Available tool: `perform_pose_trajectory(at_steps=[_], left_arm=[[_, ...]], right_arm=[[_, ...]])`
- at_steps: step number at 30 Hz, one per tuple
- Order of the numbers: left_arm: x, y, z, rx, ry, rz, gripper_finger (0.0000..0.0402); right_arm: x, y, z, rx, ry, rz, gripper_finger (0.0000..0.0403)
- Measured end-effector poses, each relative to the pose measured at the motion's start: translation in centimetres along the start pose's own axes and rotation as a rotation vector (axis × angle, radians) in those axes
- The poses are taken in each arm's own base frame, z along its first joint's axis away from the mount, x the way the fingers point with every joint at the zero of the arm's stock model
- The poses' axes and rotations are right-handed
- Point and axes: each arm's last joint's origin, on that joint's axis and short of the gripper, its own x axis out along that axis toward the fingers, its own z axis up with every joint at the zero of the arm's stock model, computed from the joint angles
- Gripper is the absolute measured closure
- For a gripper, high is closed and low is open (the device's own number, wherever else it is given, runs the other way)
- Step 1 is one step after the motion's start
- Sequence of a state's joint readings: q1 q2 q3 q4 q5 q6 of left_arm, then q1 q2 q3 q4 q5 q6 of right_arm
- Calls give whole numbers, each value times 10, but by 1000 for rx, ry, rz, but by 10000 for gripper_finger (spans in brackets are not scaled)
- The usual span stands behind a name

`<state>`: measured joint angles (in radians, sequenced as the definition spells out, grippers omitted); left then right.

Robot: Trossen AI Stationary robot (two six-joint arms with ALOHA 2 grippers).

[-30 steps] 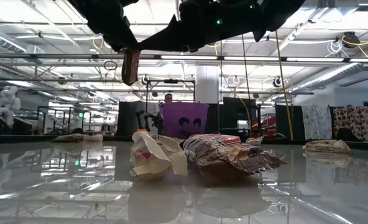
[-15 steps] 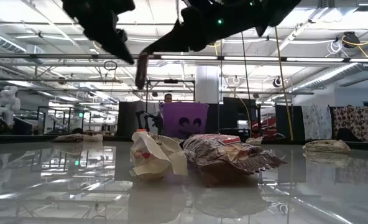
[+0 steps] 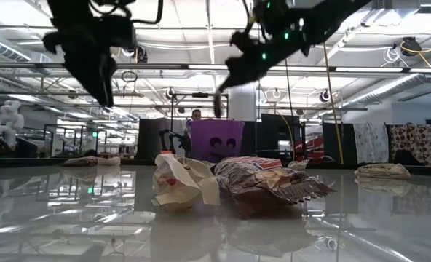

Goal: Sort candy by brand, put in halloween buckets
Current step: Put the brown chocolate into the purple bucket

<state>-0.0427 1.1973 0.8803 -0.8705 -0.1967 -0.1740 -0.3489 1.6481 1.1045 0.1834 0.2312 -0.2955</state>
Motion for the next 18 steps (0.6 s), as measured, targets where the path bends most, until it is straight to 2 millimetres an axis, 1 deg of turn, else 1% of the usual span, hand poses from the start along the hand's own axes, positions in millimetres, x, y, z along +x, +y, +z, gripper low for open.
perform_pose_trajectory(at_steps=[4, 8, 14, 18], left_arm=[[6, 10, -7, -10, 61, 47, 221], [8, 21, -6, -25, 66, 65, 221], [10, 36, -5, -46, 73, 91, 221], [11, 41, -6, -65, 76, 96, 221]], right_arm=[[12, -24, -16, 63, 42, -8, 402], [14, -38, -24, 122, 70, 7, 402], [14, -39, -30, 168, 113, 45, 402], [13, -36, -29, 190, 104, 118, 402]])
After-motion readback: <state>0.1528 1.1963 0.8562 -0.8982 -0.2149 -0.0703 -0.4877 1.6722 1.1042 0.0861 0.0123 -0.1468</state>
